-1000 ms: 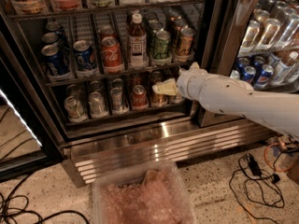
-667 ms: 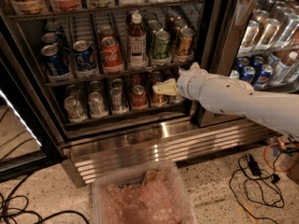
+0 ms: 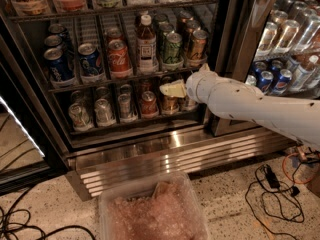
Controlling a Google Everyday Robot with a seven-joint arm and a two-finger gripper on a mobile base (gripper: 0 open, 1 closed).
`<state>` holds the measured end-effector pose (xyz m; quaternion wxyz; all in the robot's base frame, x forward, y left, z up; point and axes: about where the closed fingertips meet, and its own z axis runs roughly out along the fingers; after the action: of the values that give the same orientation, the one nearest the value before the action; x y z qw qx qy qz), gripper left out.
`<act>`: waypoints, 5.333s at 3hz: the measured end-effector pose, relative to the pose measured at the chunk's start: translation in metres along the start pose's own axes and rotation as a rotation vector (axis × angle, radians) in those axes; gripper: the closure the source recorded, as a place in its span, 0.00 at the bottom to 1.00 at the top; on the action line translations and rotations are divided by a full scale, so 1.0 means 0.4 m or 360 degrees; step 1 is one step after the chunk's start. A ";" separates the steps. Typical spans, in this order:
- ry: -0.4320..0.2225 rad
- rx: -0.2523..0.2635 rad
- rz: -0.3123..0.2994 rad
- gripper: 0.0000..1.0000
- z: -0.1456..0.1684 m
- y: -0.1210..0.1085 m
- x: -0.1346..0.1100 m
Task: Pick orange can from middle shelf of fridge
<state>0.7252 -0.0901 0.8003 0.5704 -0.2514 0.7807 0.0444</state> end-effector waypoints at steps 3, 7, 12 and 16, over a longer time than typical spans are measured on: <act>-0.0171 0.0097 0.0187 0.00 0.024 -0.068 -0.033; -0.0251 0.0197 0.0089 0.22 0.062 -0.100 -0.052; -0.0305 0.0482 0.0112 0.30 0.086 -0.241 -0.069; -0.0327 0.0458 0.0086 0.34 0.118 -0.237 -0.080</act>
Offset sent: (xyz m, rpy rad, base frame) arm 0.0281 -0.0309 0.0175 0.1709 -0.0697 -0.1133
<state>0.8152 -0.1446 0.8340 0.6760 -0.1401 0.7230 -0.0271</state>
